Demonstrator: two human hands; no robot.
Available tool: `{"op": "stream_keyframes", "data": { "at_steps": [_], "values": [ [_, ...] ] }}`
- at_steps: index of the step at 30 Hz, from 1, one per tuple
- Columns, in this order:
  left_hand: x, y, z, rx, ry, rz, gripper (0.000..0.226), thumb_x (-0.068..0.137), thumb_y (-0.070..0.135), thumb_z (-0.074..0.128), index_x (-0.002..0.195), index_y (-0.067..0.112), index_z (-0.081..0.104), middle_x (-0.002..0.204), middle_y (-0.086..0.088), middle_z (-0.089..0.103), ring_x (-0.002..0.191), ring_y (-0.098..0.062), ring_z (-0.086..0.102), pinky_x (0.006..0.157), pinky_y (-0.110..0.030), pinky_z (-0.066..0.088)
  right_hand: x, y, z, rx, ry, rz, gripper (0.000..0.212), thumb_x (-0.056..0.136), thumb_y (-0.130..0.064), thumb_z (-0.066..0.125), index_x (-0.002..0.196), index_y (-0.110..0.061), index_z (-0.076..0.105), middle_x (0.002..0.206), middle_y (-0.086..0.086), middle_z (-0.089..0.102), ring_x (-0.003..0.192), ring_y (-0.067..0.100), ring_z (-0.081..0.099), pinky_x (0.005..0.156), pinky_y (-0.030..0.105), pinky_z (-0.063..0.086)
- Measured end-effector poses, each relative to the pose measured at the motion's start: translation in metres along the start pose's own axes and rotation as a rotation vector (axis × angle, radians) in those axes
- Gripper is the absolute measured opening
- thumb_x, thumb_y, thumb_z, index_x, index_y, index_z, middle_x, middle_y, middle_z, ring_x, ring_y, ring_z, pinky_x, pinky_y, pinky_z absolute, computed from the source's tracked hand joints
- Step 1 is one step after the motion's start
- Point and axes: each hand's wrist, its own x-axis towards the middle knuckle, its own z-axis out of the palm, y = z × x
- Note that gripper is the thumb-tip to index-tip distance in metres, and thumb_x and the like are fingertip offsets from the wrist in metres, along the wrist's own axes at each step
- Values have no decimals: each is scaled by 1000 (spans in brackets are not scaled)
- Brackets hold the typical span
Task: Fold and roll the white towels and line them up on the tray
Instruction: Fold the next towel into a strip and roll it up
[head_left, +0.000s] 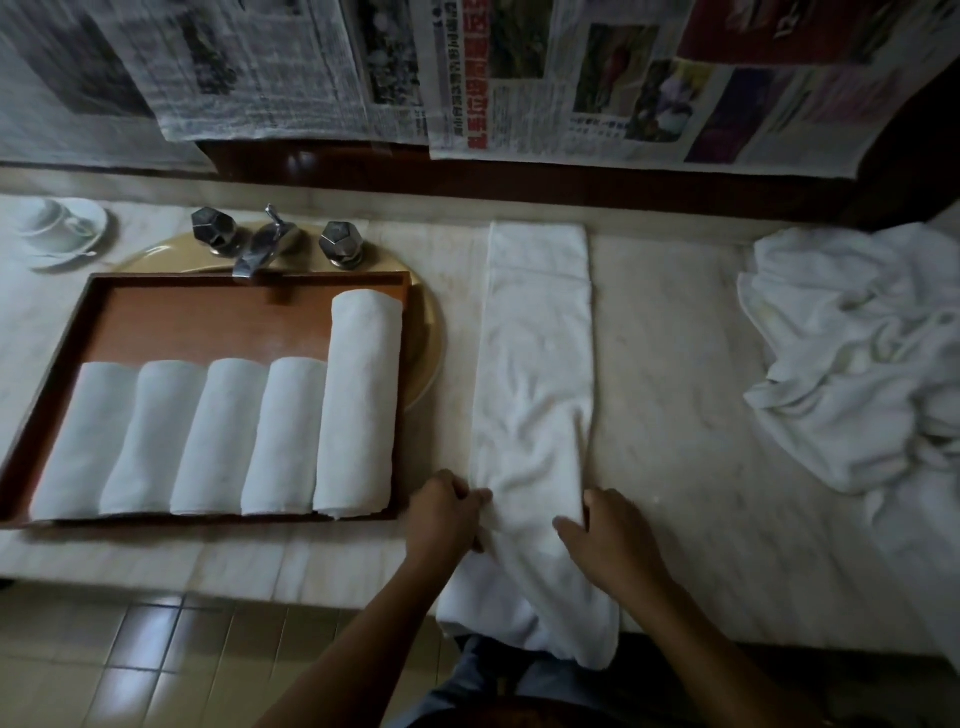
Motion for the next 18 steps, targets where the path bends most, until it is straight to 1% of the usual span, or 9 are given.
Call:
{"op": "stream_keyframes", "data": {
  "at_steps": [2,4,6,8,9,12,14,17,18],
  "values": [
    [1,1,3,20,25,-6,27,94,30,75,89,10,59,72,-5,69,43,-13,66,47,-27,55,-9,0,-5,111,92,-34,28,93,-42,67,87,-22,49,92,2,63,95,31,64,73,35,44],
    [1,3,6,57,47,-2,27,93,33,76,87,12,59,76,-4,68,49,-15,68,54,-30,60,-15,0,-7,169,93,-50,36,93,-39,70,81,-26,39,79,-6,58,91,32,66,67,33,38],
    [-1,3,9,71,55,-2,27,92,35,76,89,13,60,78,-4,69,55,-18,70,61,-36,64,-19,6,-5,201,39,-41,35,89,-42,76,95,-24,46,94,-2,66,101,31,67,71,30,39],
    [-5,4,10,29,50,-12,26,93,33,76,90,12,61,77,-5,70,52,-18,71,63,-39,65,-23,15,-1,201,3,-17,58,84,-50,80,118,-17,47,118,5,65,112,30,64,76,29,40],
    [-8,3,10,18,47,-9,26,93,33,76,92,12,60,76,-4,70,51,-17,71,63,-39,65,-26,21,-1,200,11,-10,61,84,-54,78,119,-16,46,119,4,64,111,29,64,76,29,40],
    [-22,-5,8,-13,34,10,31,91,35,79,101,14,58,83,-4,70,54,-14,71,55,-28,60,-37,38,-2,161,14,-35,47,89,-62,67,104,-23,45,99,-5,63,94,20,64,71,28,42],
    [-36,-14,8,-55,46,24,37,88,35,82,107,15,57,85,-4,71,56,-12,71,51,-24,55,-47,52,1,110,-36,-99,44,88,-65,65,99,-26,49,95,-9,60,89,12,61,71,28,47],
    [-56,-29,13,-43,76,-23,36,87,41,81,98,14,60,76,-4,74,57,-13,72,52,-24,54,-60,72,10,-107,-58,-275,50,80,-72,64,105,-31,52,105,-11,52,98,12,52,78,28,45],
    [-61,-33,15,-49,62,-46,35,88,41,80,95,12,62,72,-5,75,56,-14,72,52,-25,54,-62,77,14,-220,-60,-326,50,80,-68,64,109,-30,53,110,-8,51,103,15,51,80,29,43]
  ]
}}
